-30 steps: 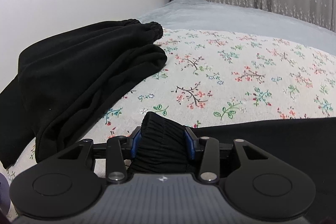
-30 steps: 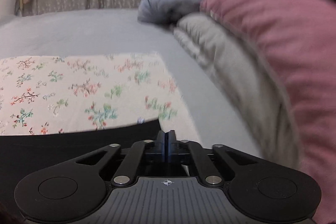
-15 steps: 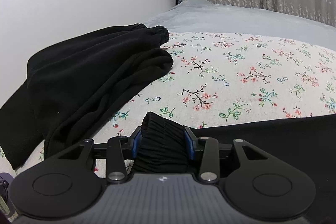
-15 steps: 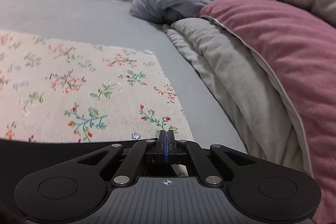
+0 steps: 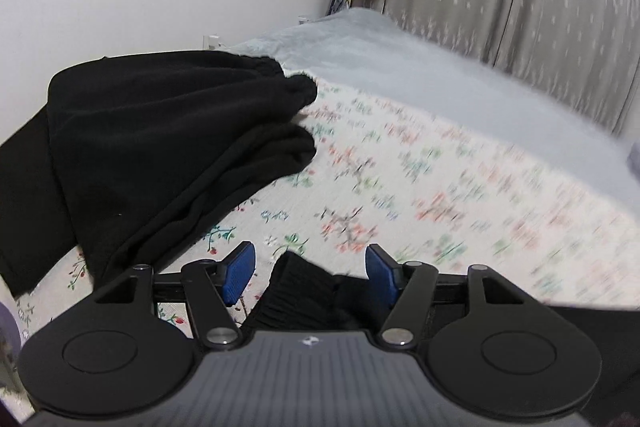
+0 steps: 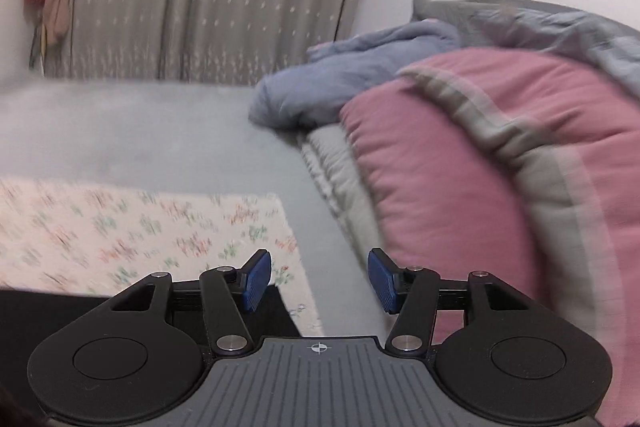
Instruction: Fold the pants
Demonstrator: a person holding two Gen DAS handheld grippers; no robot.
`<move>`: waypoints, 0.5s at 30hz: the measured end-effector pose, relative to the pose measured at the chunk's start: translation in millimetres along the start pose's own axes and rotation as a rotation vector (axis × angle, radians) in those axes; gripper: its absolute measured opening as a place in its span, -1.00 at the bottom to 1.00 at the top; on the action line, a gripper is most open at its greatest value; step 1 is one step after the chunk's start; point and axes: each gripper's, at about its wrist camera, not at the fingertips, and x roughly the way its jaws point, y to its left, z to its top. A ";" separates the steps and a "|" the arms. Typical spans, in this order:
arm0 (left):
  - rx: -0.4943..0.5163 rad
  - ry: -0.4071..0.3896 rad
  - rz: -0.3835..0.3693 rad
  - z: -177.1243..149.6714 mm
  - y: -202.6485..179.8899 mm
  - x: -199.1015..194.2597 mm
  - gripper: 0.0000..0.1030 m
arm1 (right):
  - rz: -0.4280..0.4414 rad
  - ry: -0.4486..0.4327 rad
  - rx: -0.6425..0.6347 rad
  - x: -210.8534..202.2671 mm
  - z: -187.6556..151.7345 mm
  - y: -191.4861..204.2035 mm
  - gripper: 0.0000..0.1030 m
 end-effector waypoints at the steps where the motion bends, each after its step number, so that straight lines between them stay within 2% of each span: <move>1: -0.018 -0.003 -0.018 3.4 3.4 -6.6 0.44 | 0.013 -0.003 0.025 -18.9 7.5 -11.4 0.18; 2: -0.032 0.004 -0.041 6.2 5.7 -13.7 0.44 | 0.029 -0.004 0.061 -37.4 14.2 -23.6 0.27; 5: 0.006 0.088 -0.141 11.5 8.6 -29.2 0.44 | 0.117 0.007 0.225 -83.0 23.4 -64.5 0.30; 6: 0.028 0.094 -0.155 10.8 10.4 -35.7 0.44 | 0.142 0.002 0.273 -97.0 22.3 -77.4 0.30; 8: 0.021 0.066 -0.161 4.4 15.6 -47.1 0.44 | 0.120 -0.015 0.293 -116.6 14.5 -88.8 0.34; 10: 0.006 0.089 -0.223 -10.2 6.2 -49.9 0.45 | 0.096 -0.043 0.269 -128.2 -1.7 -78.8 0.42; 11: -0.005 0.116 -0.267 -20.9 -3.2 -50.4 0.44 | 0.130 -0.041 0.272 -128.6 -12.4 -68.6 0.43; 13: -0.020 0.183 -0.379 -48.4 -31.6 -53.6 0.44 | 0.247 -0.027 0.283 -122.3 -39.9 -31.1 0.43; 15: 0.030 0.237 -0.470 -76.8 -65.1 -60.0 0.44 | 0.355 0.008 0.273 -108.1 -67.5 20.7 0.42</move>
